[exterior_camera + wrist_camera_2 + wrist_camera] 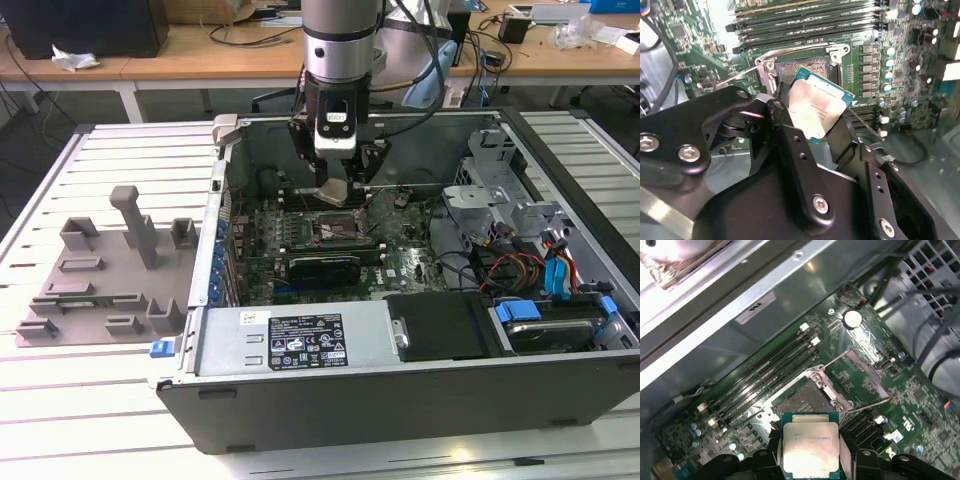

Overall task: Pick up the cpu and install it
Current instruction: 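Place the cpu into insertion slot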

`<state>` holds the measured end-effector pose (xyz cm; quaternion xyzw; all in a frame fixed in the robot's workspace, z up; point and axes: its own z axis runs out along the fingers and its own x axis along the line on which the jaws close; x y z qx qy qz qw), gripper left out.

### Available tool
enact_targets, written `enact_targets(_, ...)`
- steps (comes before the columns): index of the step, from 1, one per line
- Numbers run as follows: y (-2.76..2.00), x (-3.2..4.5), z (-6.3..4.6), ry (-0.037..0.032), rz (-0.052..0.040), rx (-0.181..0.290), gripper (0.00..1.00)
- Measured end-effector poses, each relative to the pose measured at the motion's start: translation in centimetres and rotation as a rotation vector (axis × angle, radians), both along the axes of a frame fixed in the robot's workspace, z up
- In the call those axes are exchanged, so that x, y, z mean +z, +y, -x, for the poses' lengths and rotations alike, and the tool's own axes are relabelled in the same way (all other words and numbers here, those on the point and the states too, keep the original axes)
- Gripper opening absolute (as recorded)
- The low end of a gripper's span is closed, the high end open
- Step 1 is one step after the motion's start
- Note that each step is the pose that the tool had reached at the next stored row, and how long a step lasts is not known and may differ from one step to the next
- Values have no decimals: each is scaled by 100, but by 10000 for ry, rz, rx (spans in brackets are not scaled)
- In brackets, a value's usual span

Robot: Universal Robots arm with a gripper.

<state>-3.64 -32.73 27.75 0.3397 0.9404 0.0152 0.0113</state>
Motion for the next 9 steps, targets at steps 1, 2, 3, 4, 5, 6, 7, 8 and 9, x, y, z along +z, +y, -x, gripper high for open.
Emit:
enact_targets(1,0,-1,0,0,-1,-377,54)
enact_targets(2,0,-1,0,0,-1,-779,54)
enact_targets(3,0,-1,0,0,0,-1079,54)
enact_targets(4,0,-2,0,0,0,-1484,54)
enact_targets(5,0,-2,0,0,-1,-1658,54)
enact_targets(6,0,-2,0,0,-1,-1832,54)
enact_targets(7,0,-2,0,0,0,-2104,54)
enact_targets(8,0,-3,0,0,0,-2375,54)
enact_targets(9,0,-3,0,0,0,-2746,54)
